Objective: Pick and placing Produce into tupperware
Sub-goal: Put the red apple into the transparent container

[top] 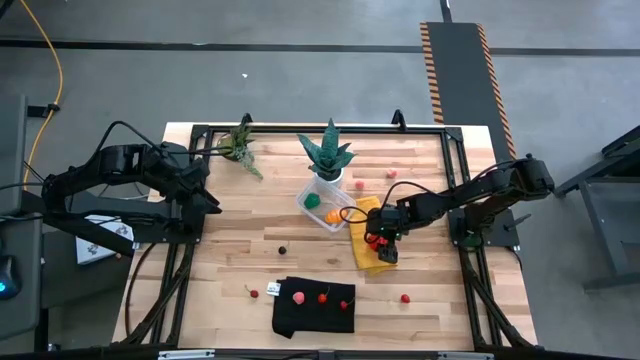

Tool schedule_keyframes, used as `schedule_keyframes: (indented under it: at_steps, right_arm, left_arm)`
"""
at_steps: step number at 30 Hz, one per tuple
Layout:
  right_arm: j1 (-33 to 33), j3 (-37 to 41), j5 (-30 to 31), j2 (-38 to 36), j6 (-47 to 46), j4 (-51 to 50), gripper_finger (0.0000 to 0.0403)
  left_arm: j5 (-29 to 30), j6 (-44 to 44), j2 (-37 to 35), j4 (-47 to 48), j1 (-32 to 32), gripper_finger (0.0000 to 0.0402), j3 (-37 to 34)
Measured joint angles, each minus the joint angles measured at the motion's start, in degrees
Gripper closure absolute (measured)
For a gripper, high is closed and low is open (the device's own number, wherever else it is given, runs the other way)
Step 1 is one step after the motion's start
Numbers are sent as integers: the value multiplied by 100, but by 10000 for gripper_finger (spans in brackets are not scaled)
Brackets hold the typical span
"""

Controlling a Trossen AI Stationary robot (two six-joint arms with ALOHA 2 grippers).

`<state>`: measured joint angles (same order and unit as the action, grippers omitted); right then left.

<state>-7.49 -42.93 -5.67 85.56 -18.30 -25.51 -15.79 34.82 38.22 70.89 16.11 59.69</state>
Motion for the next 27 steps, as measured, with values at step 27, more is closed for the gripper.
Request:
schedule_keyframes:
  at_steps: [27]
  right_arm:
    - [1, -1726, 215, 0, -70, -606, 132]
  left_arm:
    - [50, -145, -1, -59, 0, 234, 0]
